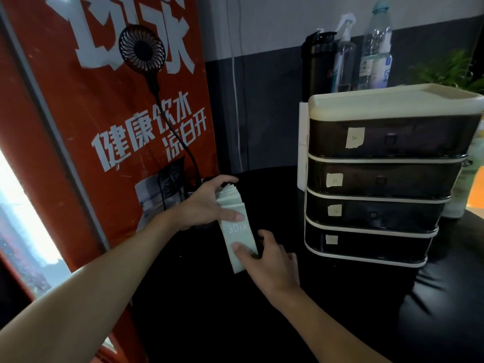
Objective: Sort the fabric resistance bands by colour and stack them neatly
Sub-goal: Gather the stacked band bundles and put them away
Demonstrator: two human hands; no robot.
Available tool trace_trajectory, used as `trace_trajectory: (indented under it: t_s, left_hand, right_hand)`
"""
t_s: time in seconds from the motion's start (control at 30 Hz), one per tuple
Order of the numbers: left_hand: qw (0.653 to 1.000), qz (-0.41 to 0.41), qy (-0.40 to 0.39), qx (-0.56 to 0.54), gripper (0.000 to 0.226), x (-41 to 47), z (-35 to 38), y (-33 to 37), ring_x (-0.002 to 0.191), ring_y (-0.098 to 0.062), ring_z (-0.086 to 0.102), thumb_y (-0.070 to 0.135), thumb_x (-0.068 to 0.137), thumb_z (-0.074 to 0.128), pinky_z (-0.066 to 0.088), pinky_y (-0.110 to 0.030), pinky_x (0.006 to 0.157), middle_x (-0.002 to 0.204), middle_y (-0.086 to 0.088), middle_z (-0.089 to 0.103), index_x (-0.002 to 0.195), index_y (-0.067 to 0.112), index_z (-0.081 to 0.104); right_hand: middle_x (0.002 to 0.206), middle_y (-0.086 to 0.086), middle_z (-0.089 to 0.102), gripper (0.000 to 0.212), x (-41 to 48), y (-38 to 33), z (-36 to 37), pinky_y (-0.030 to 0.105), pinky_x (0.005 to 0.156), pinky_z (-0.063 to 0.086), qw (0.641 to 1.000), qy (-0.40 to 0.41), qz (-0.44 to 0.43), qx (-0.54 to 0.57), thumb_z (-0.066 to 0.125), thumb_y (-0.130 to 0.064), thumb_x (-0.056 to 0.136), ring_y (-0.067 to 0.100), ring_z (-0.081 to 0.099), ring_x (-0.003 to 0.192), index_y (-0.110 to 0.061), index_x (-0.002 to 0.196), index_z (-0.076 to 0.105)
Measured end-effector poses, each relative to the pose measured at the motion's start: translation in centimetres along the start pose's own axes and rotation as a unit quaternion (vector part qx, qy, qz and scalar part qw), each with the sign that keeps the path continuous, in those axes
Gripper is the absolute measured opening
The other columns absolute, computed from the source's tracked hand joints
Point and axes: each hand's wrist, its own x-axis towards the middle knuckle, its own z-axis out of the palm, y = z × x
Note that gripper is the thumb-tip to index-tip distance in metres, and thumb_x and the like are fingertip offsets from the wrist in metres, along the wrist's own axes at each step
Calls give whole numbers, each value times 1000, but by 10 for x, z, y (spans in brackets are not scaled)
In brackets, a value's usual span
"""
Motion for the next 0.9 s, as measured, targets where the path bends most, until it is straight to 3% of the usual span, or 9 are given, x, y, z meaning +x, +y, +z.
trace_trajectory:
  t_s: [0.13,0.2,0.3,0.4,0.53,0.63,0.77,0.83,0.9]
  left_hand:
    - [998,55,34,-15,79,-32,8,24,93,1,65,9,66,91,53,-18,77,110,3,62,132,25,51]
    - [996,79,45,-14,81,-47,16,39,93,0,64,8,64,92,53,-18,79,111,-1,62,131,24,51]
    - [992,104,73,-23,83,-67,26,60,97,-1,63,11,63,93,51,-15,81,114,0,62,133,23,50]
    - [983,129,118,-58,82,-84,43,78,93,0,63,13,62,93,50,-15,78,110,1,62,132,23,51]
    - [974,127,108,-152,83,-103,83,85,99,-15,65,23,61,96,56,-27,83,114,-7,61,131,33,53]
    - [971,110,45,-208,88,-113,120,83,111,-22,65,24,59,92,56,-35,92,122,-8,62,135,39,49]
    - [968,91,-12,-233,83,-117,172,86,108,-20,69,1,66,90,55,-28,87,118,-8,68,134,28,52]
    - [974,89,-21,-206,80,-117,189,83,106,-18,68,5,65,91,54,-25,86,118,-8,66,132,27,54]
    - [982,81,-34,-164,78,-116,199,78,104,-16,68,12,64,93,53,-22,84,116,-7,65,130,30,56]
  right_hand:
    - [137,-11,51,96,1,2,-8,35,109,25,992,-67,33,106,62,-74,70,25,31,135,-42,149,18]
    - [131,-15,54,101,-1,2,-17,37,110,34,977,-106,37,182,74,-70,61,21,40,132,-49,144,21]
    - [117,-6,66,69,-13,2,-43,32,92,54,949,-174,15,262,83,-44,70,14,65,105,-31,128,47]
    - [103,0,72,43,-35,5,-77,31,80,57,950,-178,-23,258,81,-31,76,15,71,92,-21,113,62]
    - [90,-4,71,32,-66,24,-134,21,64,52,976,-136,-73,151,83,-28,74,8,69,79,-21,100,66]
    - [97,-11,69,38,-88,49,-175,20,71,53,988,-116,-87,52,86,-28,71,0,66,85,-27,104,67]
    - [98,-13,68,39,-111,76,-211,19,77,53,986,-103,-103,-83,86,-27,70,-4,64,86,-33,102,65]
    - [100,-14,66,39,-118,86,-218,19,77,51,983,-106,-93,-116,84,-30,70,-3,62,87,-34,103,64]
    - [103,-16,62,47,-122,94,-216,28,85,50,972,-114,-86,-186,79,-46,65,-1,59,92,-37,109,62]
